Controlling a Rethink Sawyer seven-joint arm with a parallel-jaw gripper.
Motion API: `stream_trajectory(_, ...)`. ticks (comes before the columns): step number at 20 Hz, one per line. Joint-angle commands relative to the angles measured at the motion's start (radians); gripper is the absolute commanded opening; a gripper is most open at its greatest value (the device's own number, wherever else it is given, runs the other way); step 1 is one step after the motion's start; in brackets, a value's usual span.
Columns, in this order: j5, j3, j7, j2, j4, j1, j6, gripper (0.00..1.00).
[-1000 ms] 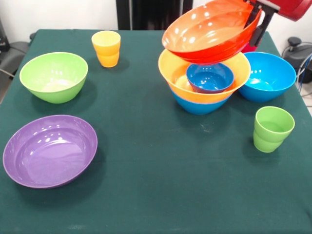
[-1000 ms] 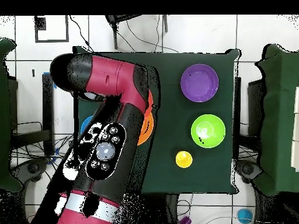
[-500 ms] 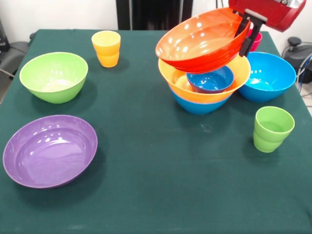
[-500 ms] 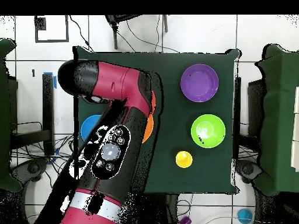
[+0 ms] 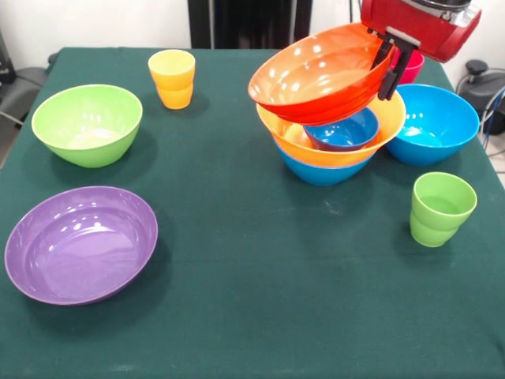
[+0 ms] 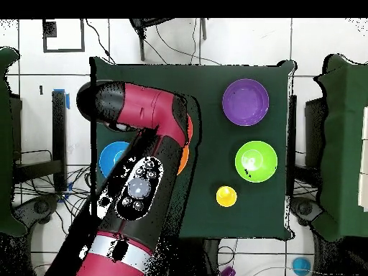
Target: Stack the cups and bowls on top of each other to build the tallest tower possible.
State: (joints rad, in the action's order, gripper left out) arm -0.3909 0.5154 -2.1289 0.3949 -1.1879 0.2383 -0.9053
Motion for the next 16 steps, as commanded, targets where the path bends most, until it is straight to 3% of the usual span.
stream_trajectory(1,0.072,-0.143,-0.005,-0.012,-0.098,-0.001,0.053,0.00)
stream_trajectory(16,0.054,-0.137,-0.092,-0.027,-0.098,0.052,0.060,0.00)
